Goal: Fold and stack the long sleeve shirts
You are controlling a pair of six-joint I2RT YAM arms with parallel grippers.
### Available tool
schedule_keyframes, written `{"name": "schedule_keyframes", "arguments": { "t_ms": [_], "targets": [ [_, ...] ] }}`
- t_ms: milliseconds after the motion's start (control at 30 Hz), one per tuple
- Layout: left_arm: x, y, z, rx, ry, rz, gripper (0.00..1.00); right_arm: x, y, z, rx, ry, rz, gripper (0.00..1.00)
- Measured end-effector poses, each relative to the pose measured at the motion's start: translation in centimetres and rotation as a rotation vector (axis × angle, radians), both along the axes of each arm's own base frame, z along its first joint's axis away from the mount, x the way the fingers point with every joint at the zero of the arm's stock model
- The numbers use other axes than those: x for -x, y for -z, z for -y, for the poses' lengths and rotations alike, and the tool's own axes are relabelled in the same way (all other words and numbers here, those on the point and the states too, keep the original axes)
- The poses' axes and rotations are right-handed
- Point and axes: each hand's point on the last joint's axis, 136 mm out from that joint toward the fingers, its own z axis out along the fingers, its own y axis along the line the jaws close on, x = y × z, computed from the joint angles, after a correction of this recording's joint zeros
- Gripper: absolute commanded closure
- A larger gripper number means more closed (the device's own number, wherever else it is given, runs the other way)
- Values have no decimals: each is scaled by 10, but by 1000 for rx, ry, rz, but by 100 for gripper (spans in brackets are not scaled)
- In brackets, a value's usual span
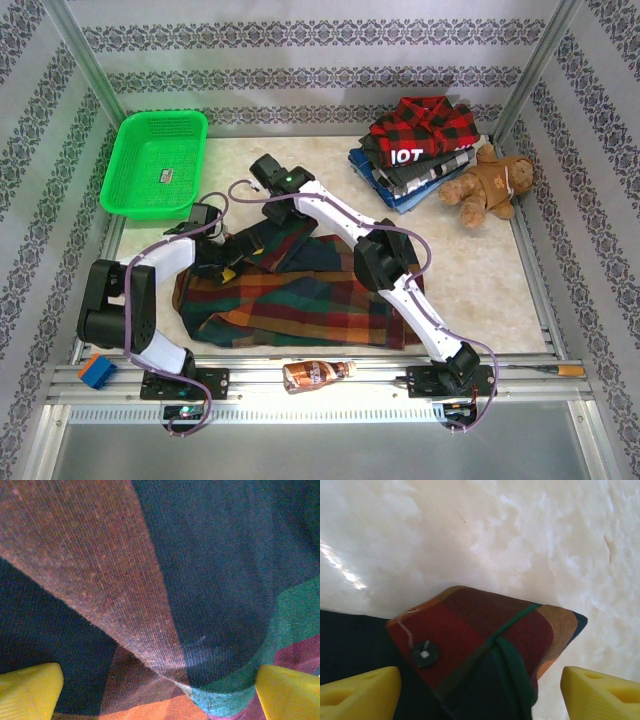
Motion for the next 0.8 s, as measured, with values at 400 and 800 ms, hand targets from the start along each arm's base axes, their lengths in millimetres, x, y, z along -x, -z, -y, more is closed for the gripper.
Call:
{"name": "schedule_keyframes", "arguments": {
  "t_ms": [400,800],
  "targets": [
    [-4,0,1,41,12,41,0,-30,16,9,107,20,114,71],
    [-21,-4,-3,116,-46,89,0,-51,-30,-1,-161,152,166,100]
  ]
}}
